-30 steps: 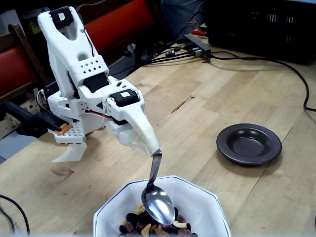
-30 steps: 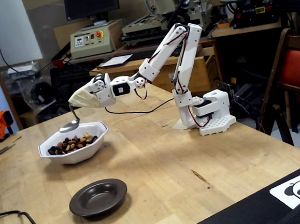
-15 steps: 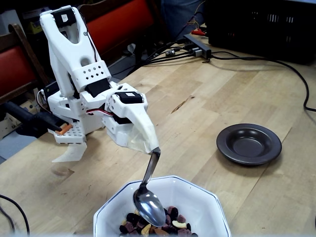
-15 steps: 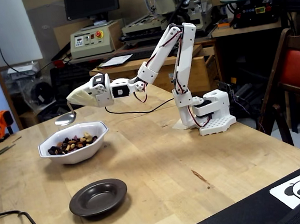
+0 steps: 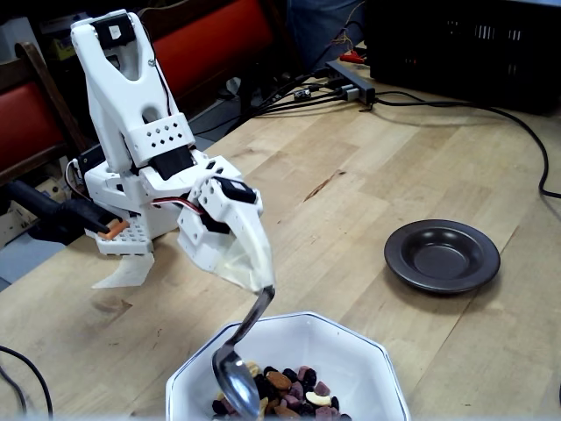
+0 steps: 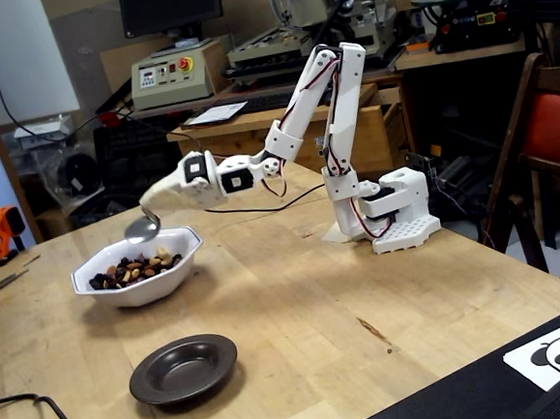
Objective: Use spoon to transfer food from the white bowl to brown plate
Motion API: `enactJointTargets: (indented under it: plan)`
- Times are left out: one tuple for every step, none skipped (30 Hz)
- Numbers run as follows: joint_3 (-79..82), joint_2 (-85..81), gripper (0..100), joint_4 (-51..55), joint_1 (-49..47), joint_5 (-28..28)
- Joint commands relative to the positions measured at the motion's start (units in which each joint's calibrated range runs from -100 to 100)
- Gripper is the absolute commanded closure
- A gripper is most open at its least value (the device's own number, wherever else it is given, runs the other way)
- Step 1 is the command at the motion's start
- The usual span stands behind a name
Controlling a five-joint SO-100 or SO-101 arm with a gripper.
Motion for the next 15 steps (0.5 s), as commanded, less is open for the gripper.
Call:
enactJointTargets:
  plan:
    - [3.1,-1.4,97,-1.4,0.1,0.6]
    - [3.9,-1.4,97,-1.5,0.1,0.8]
    - [4.4,-1.4,97,-1.5,0.0,0.8]
    - [4.5,-1.2,97,-1.5,0.0,0.8]
    - [4.8,-0.9,97,-1.5,0.0,0.8]
    - [4.9,-0.8,97,-1.5,0.0,0.8]
    - [4.9,-0.8,97,-1.3,0.1,0.9]
    - [4.9,-0.7,97,-1.2,0.1,1.1]
    - [4.8,-0.7,97,-1.1,0.1,1.4]
    - [4.8,-0.7,97,-1.1,0.1,1.7]
    - [4.8,-0.6,97,-1.1,0.1,2.1]
    - [4.8,-0.6,97,-1.1,0.1,2.5]
    - [4.8,-0.6,97,-1.1,0.1,3.0]
    - [4.8,-0.6,97,-1.1,-0.1,3.4]
    - [4.8,-0.6,97,-1.1,-0.3,3.8]
